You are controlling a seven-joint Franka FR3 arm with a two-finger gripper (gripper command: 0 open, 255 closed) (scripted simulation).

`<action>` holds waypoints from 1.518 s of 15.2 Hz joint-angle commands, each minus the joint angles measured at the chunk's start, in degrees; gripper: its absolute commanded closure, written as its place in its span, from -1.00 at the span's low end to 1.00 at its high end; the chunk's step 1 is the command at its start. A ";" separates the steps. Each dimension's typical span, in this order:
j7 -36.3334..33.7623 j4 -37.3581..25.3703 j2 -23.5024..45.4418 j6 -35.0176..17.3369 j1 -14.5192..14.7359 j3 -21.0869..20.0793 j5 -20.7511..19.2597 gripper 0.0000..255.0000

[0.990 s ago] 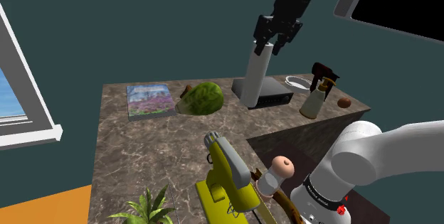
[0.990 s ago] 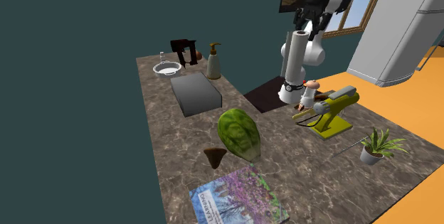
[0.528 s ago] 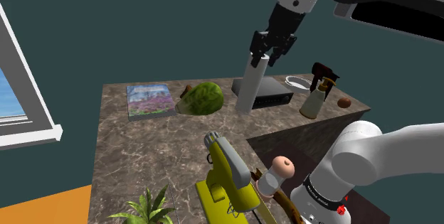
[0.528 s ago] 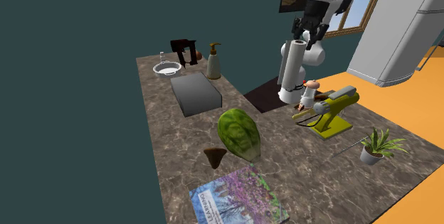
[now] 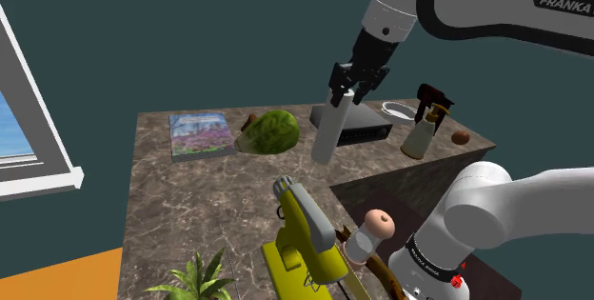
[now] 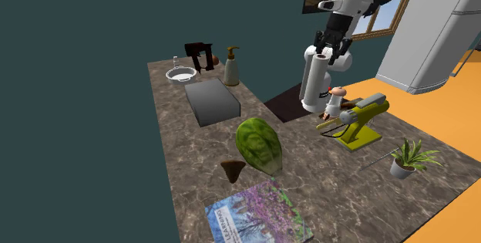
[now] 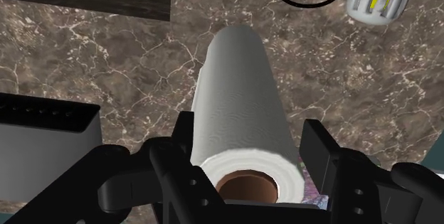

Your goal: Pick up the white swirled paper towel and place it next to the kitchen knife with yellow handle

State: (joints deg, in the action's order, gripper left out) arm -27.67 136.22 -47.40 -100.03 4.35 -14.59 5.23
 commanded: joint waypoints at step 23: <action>-0.88 19.16 -1.21 -17.90 1.59 -2.79 2.48 1.00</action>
State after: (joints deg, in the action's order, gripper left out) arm -28.53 154.70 -48.69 -117.13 5.89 -17.26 7.62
